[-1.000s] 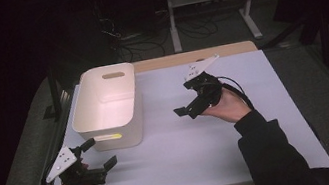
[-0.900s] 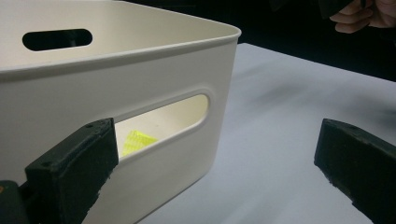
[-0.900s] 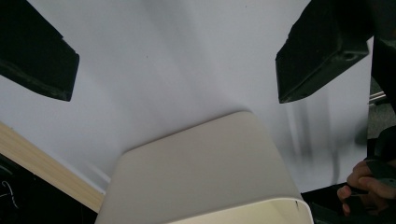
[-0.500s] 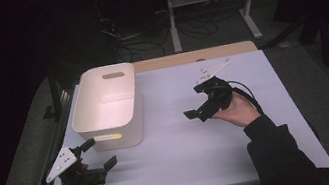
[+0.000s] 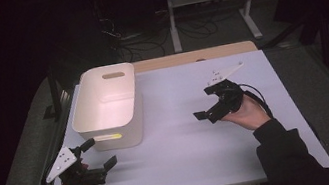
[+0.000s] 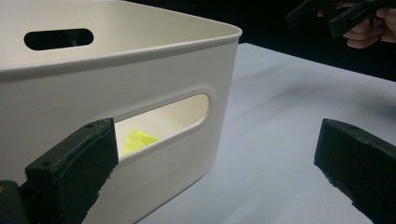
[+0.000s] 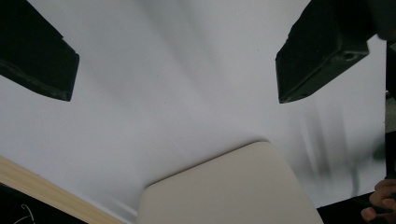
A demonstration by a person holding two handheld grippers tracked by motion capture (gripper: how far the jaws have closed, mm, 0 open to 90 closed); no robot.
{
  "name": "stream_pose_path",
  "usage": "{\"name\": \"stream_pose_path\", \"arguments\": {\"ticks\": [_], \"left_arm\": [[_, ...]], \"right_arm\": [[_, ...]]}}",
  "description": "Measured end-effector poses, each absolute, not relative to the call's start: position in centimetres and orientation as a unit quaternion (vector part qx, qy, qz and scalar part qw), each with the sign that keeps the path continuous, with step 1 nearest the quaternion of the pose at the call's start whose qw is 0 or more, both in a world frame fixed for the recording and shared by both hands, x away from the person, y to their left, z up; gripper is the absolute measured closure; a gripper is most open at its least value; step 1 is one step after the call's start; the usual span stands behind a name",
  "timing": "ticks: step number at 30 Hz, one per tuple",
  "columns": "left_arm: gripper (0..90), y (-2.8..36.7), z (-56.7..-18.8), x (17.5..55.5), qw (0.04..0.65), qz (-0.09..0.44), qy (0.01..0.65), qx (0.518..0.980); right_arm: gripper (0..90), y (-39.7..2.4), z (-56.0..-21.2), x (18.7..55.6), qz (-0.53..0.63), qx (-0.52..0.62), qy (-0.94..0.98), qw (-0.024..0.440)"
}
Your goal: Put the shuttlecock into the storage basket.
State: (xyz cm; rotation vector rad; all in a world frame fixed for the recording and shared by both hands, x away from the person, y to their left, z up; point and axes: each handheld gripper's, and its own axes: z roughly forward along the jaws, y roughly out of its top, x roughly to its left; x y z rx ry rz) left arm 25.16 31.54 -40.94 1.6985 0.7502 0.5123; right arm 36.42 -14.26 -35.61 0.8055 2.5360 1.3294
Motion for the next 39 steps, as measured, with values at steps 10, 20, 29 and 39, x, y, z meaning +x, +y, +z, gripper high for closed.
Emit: {"name": "stream_pose_path", "arguments": {"ticks": [10, 20, 29, 39], "left_arm": [[0.0, 31.5, -40.9, 25.2, 0.571, 0.219, 0.320, 0.724], [0.0, 31.5, -40.9, 25.2, 0.571, 0.219, 0.320, 0.724], [0.0, 31.5, -40.9, 25.1, 0.570, 0.219, 0.320, 0.724], [0.0, 31.5, -40.9, 25.1, 0.570, 0.219, 0.320, 0.724]], "right_arm": [[0.0, -16.2, -36.3, 35.9, 0.446, 0.287, 0.843, 0.089], [0.0, -18.1, -36.8, 35.2, 0.445, 0.302, 0.838, 0.094], [0.0, -19.5, -37.2, 34.6, 0.447, 0.314, 0.832, 0.095], [0.0, -21.0, -37.9, 33.8, 0.449, 0.325, 0.826, 0.097]]}}
